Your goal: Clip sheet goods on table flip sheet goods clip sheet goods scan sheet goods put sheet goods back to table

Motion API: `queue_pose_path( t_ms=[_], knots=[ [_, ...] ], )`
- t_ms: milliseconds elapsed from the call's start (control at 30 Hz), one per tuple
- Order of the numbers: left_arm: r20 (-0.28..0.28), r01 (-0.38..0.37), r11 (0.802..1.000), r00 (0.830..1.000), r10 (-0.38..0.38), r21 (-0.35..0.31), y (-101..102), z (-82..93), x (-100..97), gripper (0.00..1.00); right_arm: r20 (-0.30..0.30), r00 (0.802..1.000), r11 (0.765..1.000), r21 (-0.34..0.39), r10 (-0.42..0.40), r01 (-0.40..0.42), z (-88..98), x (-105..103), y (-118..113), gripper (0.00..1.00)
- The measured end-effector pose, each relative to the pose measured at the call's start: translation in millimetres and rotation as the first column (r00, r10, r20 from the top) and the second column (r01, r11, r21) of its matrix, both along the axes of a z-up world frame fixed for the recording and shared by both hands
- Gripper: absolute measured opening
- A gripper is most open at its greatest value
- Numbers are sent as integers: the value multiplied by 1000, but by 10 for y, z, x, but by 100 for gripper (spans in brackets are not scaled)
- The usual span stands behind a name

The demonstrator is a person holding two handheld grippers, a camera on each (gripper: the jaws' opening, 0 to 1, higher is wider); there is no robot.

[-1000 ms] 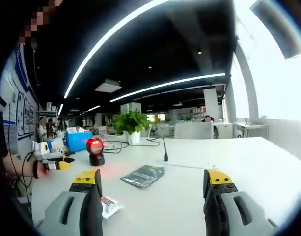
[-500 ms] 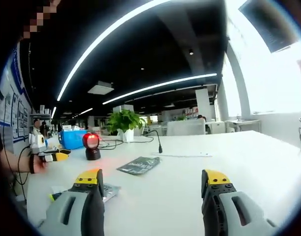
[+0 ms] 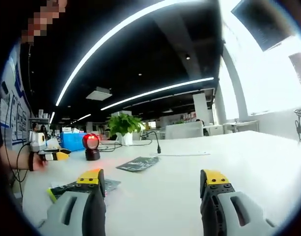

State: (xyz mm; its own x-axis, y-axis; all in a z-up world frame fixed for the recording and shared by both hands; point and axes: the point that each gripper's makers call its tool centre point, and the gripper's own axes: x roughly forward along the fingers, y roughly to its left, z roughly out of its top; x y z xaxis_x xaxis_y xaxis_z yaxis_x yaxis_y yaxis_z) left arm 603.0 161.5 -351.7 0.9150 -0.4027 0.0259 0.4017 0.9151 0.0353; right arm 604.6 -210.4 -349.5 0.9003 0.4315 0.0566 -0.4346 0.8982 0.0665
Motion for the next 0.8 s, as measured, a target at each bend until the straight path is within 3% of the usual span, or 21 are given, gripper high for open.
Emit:
queue_pose_path(
  t_ms=[267,800],
  knots=[
    [2,-14,1000,1000,14,-6,30,4,13,32,22,1000,998,-57,-9,11,-13,-1,20,71],
    [0,-7,1000,1000,7,9,4,-11,13,32,42,999,999,-42,-16,18,24,-24,-3,67]
  ],
)
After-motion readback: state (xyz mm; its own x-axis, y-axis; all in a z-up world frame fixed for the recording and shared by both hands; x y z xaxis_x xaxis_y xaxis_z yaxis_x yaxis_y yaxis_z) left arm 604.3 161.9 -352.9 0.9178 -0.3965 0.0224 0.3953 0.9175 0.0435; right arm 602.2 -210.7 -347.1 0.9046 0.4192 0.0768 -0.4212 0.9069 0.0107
